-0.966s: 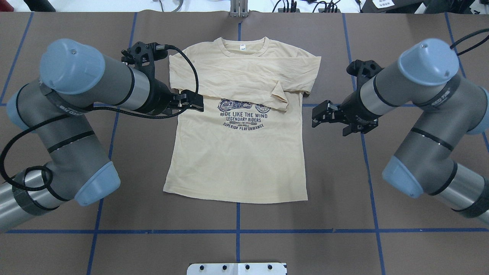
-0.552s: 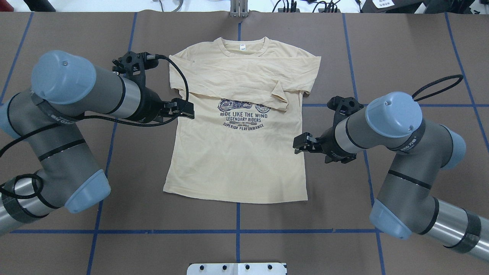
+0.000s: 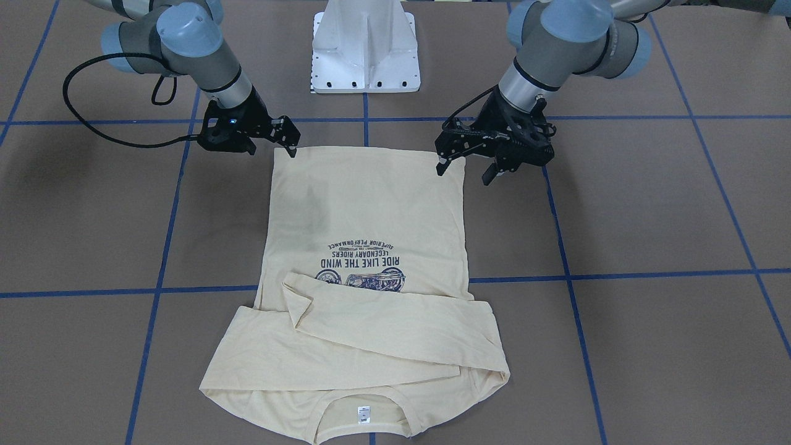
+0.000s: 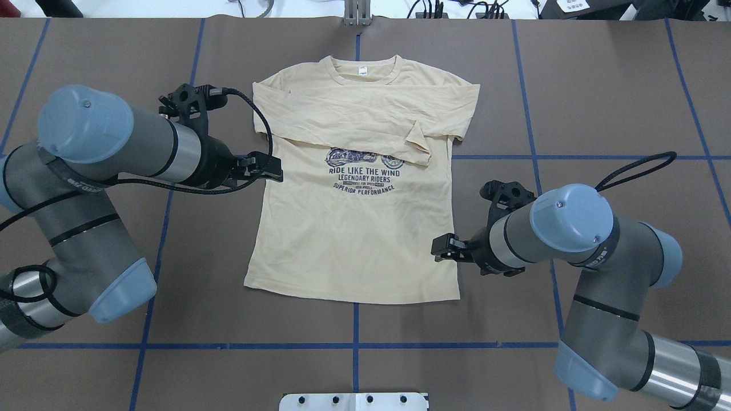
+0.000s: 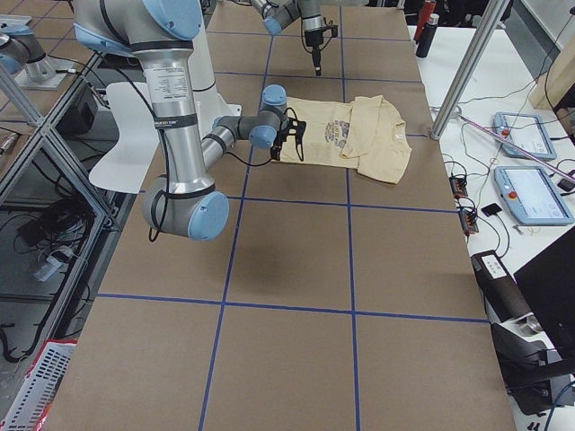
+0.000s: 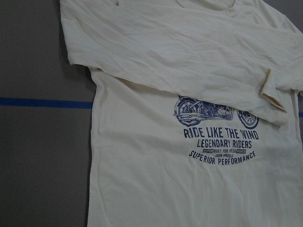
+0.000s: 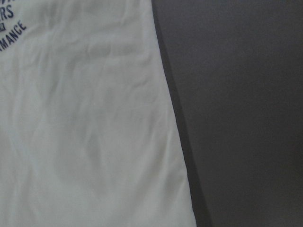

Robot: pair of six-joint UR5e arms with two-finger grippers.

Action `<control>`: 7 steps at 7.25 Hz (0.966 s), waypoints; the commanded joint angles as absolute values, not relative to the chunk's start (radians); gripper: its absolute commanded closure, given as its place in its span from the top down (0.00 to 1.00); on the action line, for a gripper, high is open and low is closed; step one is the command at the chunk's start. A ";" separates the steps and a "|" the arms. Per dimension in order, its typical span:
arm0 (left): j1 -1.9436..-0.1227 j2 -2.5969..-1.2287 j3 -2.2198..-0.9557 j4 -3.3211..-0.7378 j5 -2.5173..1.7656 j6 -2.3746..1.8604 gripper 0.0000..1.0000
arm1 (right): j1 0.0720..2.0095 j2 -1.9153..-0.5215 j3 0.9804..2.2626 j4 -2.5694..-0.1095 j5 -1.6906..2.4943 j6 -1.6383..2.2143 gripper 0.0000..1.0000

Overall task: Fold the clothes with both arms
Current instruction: 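Move both grippers down along the shirt sides toward the hem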

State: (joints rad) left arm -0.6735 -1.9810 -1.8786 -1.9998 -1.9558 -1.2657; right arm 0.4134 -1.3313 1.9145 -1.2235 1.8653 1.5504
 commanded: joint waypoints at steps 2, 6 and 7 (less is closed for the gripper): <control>-0.673 -1.980 -1.885 -2.000 -1.954 -1.266 1.00 | 0.367 -1.301 1.876 -1.281 1.850 1.551 0.96; -0.673 -1.979 -1.890 -2.000 -1.954 -1.266 1.00 | 0.367 -1.296 1.865 -1.293 1.856 1.551 0.75; -0.673 -1.979 -1.890 -2.000 -1.954 -1.266 1.00 | 0.365 -1.298 1.865 -1.293 1.858 1.551 0.66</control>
State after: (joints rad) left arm -0.6732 -1.9791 -1.8898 -2.0003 -1.9543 -1.2656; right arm 0.3662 -1.2977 1.8661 -1.2928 1.8555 1.5509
